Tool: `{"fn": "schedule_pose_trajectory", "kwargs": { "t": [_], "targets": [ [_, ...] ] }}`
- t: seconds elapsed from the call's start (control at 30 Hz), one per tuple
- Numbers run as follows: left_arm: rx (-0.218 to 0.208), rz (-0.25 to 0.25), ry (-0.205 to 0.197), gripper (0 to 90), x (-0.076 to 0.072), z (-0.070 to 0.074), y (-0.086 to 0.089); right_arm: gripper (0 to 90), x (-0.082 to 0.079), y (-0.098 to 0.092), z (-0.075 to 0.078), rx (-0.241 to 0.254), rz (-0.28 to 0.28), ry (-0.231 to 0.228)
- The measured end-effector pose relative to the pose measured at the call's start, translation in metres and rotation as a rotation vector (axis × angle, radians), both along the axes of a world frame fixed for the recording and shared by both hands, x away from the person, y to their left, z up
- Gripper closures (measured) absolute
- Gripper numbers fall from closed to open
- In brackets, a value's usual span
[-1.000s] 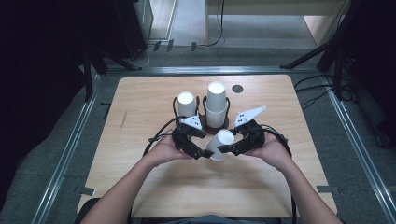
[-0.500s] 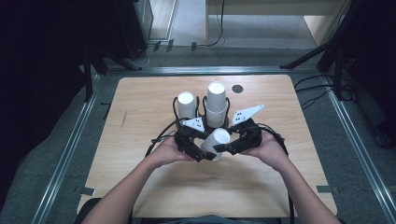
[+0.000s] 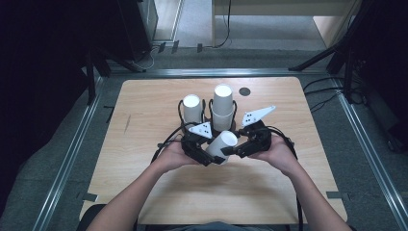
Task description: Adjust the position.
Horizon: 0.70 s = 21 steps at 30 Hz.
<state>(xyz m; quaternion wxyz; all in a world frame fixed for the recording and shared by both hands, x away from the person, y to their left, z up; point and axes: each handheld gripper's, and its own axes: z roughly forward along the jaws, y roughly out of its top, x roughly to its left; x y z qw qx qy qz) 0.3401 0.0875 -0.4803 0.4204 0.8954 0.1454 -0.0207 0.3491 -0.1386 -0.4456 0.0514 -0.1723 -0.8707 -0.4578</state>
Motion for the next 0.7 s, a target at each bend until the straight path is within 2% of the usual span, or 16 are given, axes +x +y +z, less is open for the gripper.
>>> {"fn": "schedule_pose_trajectory", "kwargs": {
  "t": [0.07, 0.13, 0.23, 0.33, 0.47, 0.53, 0.7],
  "targets": [
    [0.010, 0.001, -0.002, 29.5, 0.001, 0.002, 0.001, 31.2, 0.000, 0.000, 0.000, -0.003, 0.001, -0.006],
    [0.002, 0.009, 0.011, 29.5, 0.003, 0.004, 0.003, 30.2, -0.001, -0.001, 0.000, -0.007, -0.006, -0.021],
    [0.019, 0.013, 0.019, 29.5, 0.005, 0.005, 0.008, 29.8, 0.000, -0.005, 0.000, 0.002, -0.006, -0.037],
    [0.045, 0.023, 0.018, 29.3, 0.008, 0.006, 0.012, 29.2, 0.000, -0.009, -0.002, -0.021, -0.017, -0.044],
    [0.046, 0.047, 0.032, 29.3, 0.010, 0.009, 0.017, 29.2, -0.001, -0.011, -0.007, -0.065, -0.024, -0.055],
    [0.065, 0.046, 0.013, 29.3, 0.010, 0.012, 0.019, 29.2, -0.001, -0.011, -0.008, -0.070, -0.023, -0.051],
    [0.098, 0.040, -0.004, 29.3, 0.012, 0.018, 0.022, 29.2, -0.002, -0.009, -0.012, -0.101, -0.023, -0.059]
  ]
}}
